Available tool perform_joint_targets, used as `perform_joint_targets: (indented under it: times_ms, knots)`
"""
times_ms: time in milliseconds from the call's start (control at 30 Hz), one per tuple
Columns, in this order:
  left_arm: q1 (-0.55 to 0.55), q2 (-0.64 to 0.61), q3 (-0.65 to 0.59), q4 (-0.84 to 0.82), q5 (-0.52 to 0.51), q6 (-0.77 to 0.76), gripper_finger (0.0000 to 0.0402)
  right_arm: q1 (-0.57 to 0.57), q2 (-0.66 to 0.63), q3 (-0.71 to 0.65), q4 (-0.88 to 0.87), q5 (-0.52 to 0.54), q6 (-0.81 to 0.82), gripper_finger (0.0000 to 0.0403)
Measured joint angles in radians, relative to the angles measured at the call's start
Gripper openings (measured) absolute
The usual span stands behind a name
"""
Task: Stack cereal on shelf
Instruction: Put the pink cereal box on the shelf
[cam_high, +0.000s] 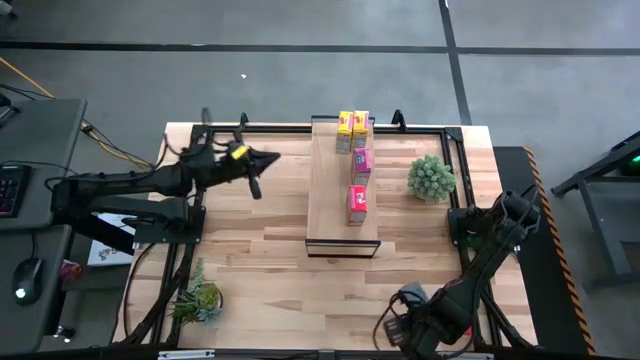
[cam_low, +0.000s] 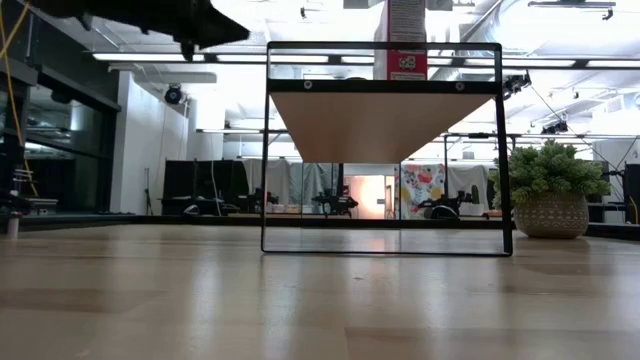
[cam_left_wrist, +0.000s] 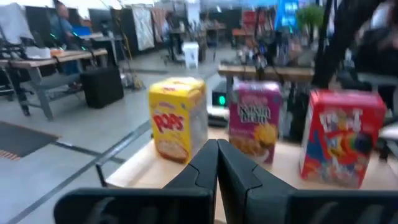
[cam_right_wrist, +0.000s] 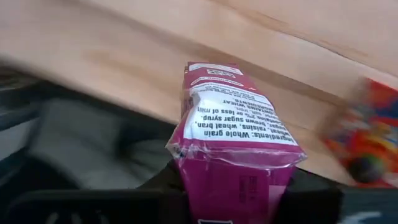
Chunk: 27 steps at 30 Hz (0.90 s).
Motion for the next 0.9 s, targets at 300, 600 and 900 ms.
perform_joint_targets:
  times_ms: [300, 600, 900]
  knots:
    - [0.042, -0.150, -0.043, -0.011, 0.092, -0.046, 0.0000, -0.145, -0.002, 0.445, -0.004, 0.525, -0.775, 0.0095]
    - [0.025, -0.157, -0.043, -0.029, 0.125, -0.046, 0.0000, -0.499, -0.005, 0.816, -0.117, 0.616, -1.313, 0.0086]
    - [0.025, -0.157, -0.043, -0.019, 0.124, -0.045, 0.0000, -0.852, 0.044, 0.779, -0.251, 0.376, -1.354, 0.0084]
